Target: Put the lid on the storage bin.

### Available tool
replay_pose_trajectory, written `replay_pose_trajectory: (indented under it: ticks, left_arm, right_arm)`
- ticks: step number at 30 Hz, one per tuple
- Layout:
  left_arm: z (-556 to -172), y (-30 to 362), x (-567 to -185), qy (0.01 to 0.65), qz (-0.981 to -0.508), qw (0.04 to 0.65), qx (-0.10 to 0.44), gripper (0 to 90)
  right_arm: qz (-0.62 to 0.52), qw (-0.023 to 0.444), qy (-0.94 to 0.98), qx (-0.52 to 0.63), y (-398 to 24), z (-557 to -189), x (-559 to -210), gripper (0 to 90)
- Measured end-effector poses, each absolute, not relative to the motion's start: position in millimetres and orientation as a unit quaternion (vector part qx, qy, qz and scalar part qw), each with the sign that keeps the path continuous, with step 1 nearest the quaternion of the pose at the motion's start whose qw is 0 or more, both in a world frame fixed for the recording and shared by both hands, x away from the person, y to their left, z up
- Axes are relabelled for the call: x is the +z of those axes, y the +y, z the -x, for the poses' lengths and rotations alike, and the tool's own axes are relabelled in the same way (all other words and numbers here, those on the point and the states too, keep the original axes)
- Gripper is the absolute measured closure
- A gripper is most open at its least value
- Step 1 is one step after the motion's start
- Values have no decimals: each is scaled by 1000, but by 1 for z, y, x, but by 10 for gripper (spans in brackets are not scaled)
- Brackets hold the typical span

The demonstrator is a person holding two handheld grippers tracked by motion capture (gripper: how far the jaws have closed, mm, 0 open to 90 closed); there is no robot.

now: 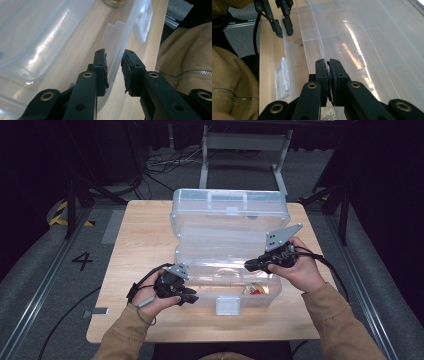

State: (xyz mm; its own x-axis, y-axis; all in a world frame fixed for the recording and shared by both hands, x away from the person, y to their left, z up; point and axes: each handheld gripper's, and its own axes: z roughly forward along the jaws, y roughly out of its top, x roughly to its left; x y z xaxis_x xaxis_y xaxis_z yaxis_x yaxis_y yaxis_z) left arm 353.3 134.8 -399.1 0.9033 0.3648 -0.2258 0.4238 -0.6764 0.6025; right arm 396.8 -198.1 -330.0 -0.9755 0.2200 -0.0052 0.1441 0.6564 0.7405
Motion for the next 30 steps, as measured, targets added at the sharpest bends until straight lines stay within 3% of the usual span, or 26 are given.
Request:
replay_pose_trajectory:
  ticks: [30]
  left_arm:
    - [-348, 180, -342, 239, -855, 459, -25, 791]
  right_arm:
    - [-102, 49, 907, 405, -199, -395, -331, 865]
